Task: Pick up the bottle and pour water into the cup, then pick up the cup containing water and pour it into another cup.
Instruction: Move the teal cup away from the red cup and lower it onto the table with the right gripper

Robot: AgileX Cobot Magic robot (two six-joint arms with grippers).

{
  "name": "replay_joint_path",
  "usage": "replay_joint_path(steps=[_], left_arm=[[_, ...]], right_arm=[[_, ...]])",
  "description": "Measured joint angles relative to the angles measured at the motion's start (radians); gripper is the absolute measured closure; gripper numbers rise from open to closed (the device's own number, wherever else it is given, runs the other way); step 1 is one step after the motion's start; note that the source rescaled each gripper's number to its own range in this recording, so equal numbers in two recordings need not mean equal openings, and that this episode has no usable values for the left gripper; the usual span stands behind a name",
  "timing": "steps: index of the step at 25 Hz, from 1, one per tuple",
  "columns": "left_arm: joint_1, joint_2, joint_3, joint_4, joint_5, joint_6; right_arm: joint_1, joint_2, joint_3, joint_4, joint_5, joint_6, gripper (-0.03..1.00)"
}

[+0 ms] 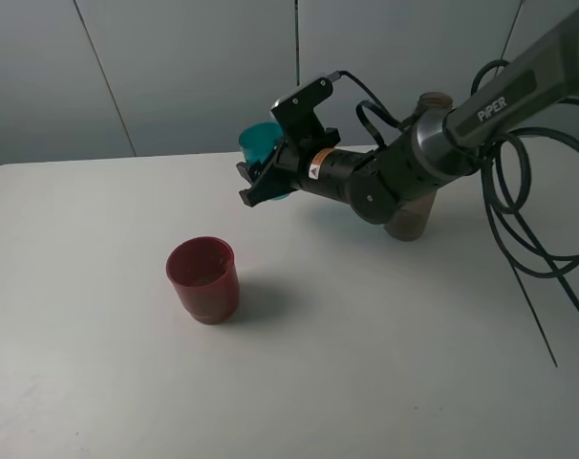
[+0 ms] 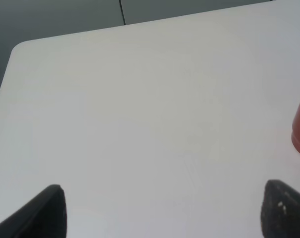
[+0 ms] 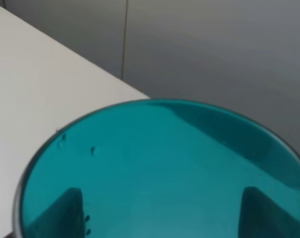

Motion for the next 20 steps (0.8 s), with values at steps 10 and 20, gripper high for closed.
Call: replay_joint_path(steps=[10, 20], left_arm=[[0.000, 0.000, 0.000, 0.000, 0.000, 0.000], [0.000, 0.000, 0.000, 0.000, 0.000, 0.000]], right_arm=[[0.000, 0.053, 0.000, -0.014, 0.026, 0.000, 0.91], [0.000, 0.079, 0.000, -0.018, 0.050, 0.000, 0.91]])
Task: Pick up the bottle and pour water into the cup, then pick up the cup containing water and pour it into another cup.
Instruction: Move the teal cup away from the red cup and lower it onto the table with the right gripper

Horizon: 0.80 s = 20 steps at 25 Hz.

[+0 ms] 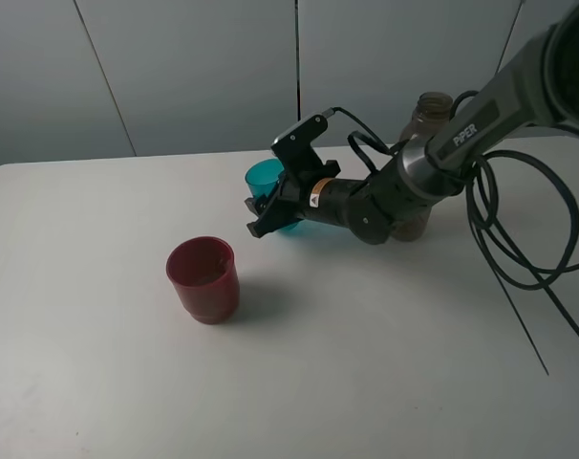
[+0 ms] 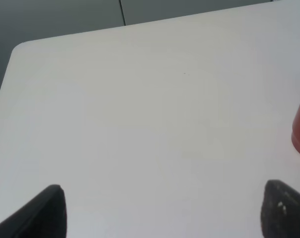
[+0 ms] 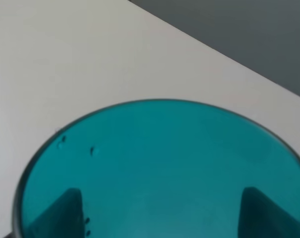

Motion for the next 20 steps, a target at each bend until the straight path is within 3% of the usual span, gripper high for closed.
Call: replay_joint_path(steps=[9, 10, 14, 16, 20], left_arm=[[0.000, 0.000, 0.000, 0.000, 0.000, 0.000], [0.000, 0.000, 0.000, 0.000, 0.000, 0.000], [0.000, 0.000, 0.000, 0.000, 0.000, 0.000], [0.000, 0.000, 0.000, 0.000, 0.000, 0.000], [0.000, 0.000, 0.000, 0.000, 0.000, 0.000]], right_arm=[[0.000, 0.000, 0.000, 0.000, -0.002, 0.001, 0.88], [0.000, 0.000, 0.000, 0.000, -0.002, 0.001, 0.76], [0.000, 0.000, 0.000, 0.000, -0.015, 0.001, 0.10], [0.000, 0.000, 0.000, 0.000, -0.030, -0.002, -0.01], [0.000, -0.015, 0.000, 0.000, -0.044, -0.026, -0.03]])
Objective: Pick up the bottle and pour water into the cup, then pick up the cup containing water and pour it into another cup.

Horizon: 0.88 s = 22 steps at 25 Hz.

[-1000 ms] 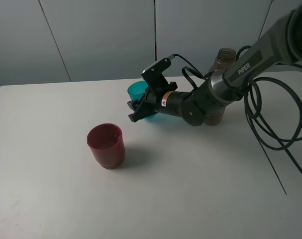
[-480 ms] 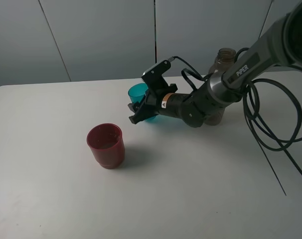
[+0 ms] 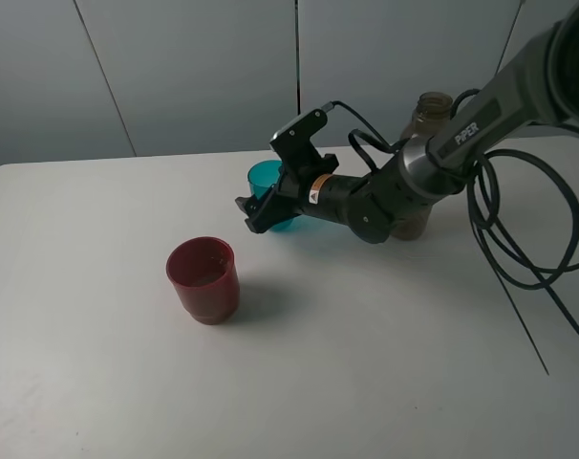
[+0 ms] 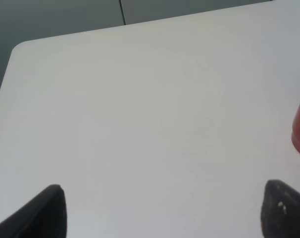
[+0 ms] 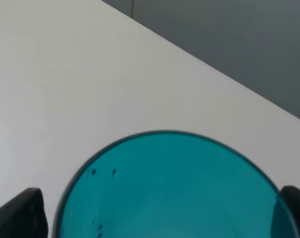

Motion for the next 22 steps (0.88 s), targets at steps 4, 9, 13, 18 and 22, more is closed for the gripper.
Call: replay_joint_path(steps=[4, 9, 13, 18, 22], left_arm=[[0.000, 0.000, 0.000, 0.000, 0.000, 0.000], [0.000, 0.000, 0.000, 0.000, 0.000, 0.000], [0.000, 0.000, 0.000, 0.000, 0.000, 0.000], [0.000, 0.000, 0.000, 0.000, 0.000, 0.000], [0.000, 0.000, 0.000, 0.000, 0.000, 0.000]], right_arm=[[0.000, -0.051, 0.000, -0.004, -0.004, -0.008, -0.03], [0.000, -0.122, 0.000, -0.016, 0.016, -0.008, -0.03], [0.000, -0.205, 0.000, -0.027, 0.101, 0.052, -0.03], [0.002, -0.393, 0.000, -0.029, 0.347, 0.154, -0.03], [0.018, -0.564, -0.004, -0.019, 0.642, 0.201, -0.03]])
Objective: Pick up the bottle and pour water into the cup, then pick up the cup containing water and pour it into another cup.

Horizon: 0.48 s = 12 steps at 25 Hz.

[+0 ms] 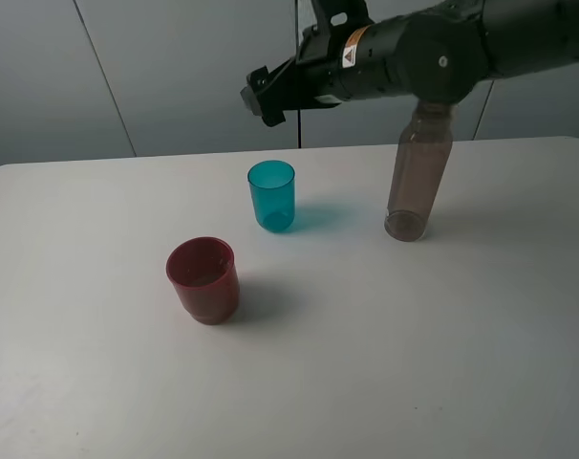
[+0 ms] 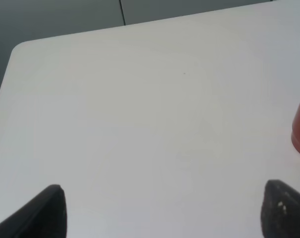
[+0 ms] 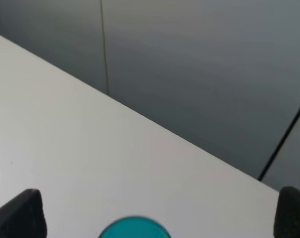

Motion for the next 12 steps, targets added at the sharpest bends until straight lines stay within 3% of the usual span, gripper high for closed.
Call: replay_joint_path(steps=[6, 8, 12], left_arm=[[0.000, 0.000, 0.000, 0.000, 0.000, 0.000], [0.000, 0.000, 0.000, 0.000, 0.000, 0.000], [0.000, 0.000, 0.000, 0.000, 0.000, 0.000]], right_arm=[[-0.018, -0.237, 0.000, 0.226, 0.465, -0.026, -0.03], [-0.064, -0.297, 0.000, 0.282, 0.620, -0.030, -0.03], [-0.184, -0.425, 0.000, 0.311, 0.842, -0.020, -0.03]])
